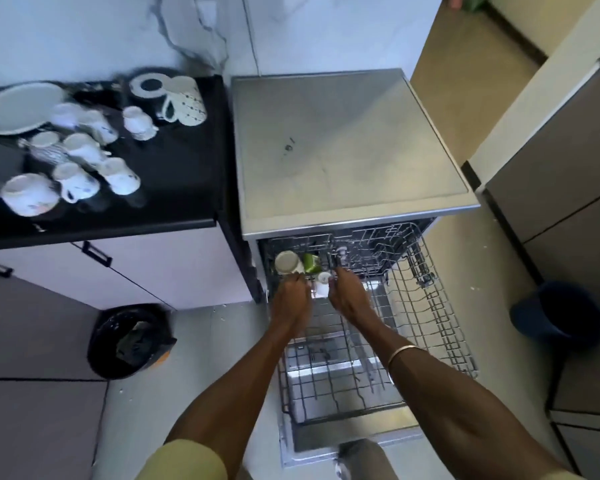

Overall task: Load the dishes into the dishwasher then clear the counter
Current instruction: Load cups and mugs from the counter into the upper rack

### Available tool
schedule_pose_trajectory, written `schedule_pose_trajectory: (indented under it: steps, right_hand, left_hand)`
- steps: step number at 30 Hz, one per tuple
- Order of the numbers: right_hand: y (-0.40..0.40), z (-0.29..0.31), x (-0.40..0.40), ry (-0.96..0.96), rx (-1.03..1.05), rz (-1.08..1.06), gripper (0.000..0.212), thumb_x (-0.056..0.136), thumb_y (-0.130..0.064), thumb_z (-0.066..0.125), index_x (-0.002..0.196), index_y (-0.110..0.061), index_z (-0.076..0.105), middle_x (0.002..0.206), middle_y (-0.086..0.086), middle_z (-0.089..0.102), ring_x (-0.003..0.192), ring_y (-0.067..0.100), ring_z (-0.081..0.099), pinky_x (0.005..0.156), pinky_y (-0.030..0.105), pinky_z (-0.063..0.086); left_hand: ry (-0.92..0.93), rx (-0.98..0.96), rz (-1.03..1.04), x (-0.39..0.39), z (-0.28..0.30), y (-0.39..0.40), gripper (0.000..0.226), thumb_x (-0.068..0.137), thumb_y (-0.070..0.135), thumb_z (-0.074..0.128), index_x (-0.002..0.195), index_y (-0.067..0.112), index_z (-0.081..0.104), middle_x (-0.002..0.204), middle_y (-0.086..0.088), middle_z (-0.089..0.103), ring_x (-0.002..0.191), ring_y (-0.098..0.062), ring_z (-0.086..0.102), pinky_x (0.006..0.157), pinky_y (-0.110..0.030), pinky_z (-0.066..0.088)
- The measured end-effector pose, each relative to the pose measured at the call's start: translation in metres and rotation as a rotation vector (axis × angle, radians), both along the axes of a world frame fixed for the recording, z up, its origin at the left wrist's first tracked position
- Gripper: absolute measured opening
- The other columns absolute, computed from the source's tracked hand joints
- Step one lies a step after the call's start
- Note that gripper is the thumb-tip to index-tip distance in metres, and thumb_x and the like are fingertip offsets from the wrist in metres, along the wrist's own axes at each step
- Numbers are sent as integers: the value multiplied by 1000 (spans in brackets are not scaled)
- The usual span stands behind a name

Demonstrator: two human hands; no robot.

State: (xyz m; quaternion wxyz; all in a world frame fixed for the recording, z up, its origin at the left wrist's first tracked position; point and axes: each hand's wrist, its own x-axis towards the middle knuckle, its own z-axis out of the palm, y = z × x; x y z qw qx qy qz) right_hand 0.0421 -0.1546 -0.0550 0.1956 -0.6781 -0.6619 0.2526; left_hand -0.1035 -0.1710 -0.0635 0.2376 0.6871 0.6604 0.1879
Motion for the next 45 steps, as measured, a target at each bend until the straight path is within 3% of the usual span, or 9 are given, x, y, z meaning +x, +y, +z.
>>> schedule_pose_trajectory:
  steps: [3, 8, 14, 17, 20, 28, 34, 38, 45]
  right_hand:
    - [-3, 20, -39, -36, 34, -19, 32, 91, -20, 42, 105, -1, 64, 95, 23, 69, 86, 39, 65, 73, 42, 52]
    - [8, 54, -115, -64, 93, -59, 23, 87, -3, 54, 106, 2, 66, 97, 28, 69, 90, 45, 65, 77, 45, 50]
    - [36, 97, -195, 24, 130, -55, 34, 89, -3, 51, 122, -1, 62, 115, 24, 65, 106, 38, 61, 88, 36, 46]
    - [61, 117, -225, 52, 151, -41, 33, 91, -4, 52, 122, 0, 61, 114, 25, 66, 105, 39, 61, 89, 38, 46]
    - [89, 132, -247, 79, 166, -22, 34, 91, -4, 52, 124, -2, 60, 116, 22, 65, 106, 38, 61, 89, 38, 47]
    - [215, 140, -283, 99, 156, 30, 43, 85, -11, 55, 128, -11, 58, 119, 16, 65, 101, 34, 64, 85, 39, 54]
    - [324, 162, -304, 140, 116, 117, 51, 84, -10, 58, 134, -8, 52, 126, 19, 58, 113, 34, 58, 93, 39, 48]
    - [385, 176, -314, 149, 116, 168, 56, 82, -7, 58, 137, -8, 49, 125, 23, 57, 112, 38, 57, 91, 39, 48]
    - [452, 169, -336, 60, -58, 241, 96, 71, -21, 78, 151, -17, 23, 141, 24, 37, 126, 43, 44, 102, 51, 44]
  left_hand:
    - [-45, 0, -13, -51, 30, -1, 25, 100, 17, 42, 105, 6, 63, 108, -15, 66, 93, -32, 66, 78, -40, 56]
    - [-45, 46, 16, -166, 73, -1, 26, 101, 22, 39, 90, 10, 60, 91, -13, 68, 80, -33, 67, 68, -39, 56]
    - [-39, 137, 105, -264, 117, 26, 32, 99, 19, 39, 110, 6, 67, 110, -17, 69, 100, -35, 65, 87, -42, 54]
    - [-78, 190, 124, -287, 133, 49, 32, 101, 20, 40, 97, 4, 67, 99, -15, 70, 93, -31, 67, 80, -39, 56]
    - [-99, 246, 122, -302, 145, 80, 31, 100, 18, 43, 105, 1, 68, 106, -15, 71, 97, -31, 67, 85, -45, 56]
    - [-74, 361, 121, -328, 164, 194, 30, 91, 8, 53, 116, -1, 67, 114, -16, 70, 106, -28, 65, 95, -34, 50]
    - [8, 281, 237, -358, 176, 297, 28, 87, 8, 55, 111, 3, 69, 108, -17, 71, 103, -32, 65, 88, -35, 50]
    - [12, 217, 312, -374, 181, 348, 34, 83, 8, 60, 116, 0, 65, 115, -22, 67, 111, -37, 60, 94, -39, 47]
    - [255, -115, 195, -392, 155, 401, 77, 81, 30, 73, 147, 11, 37, 142, -18, 44, 128, -38, 47, 106, -46, 40]
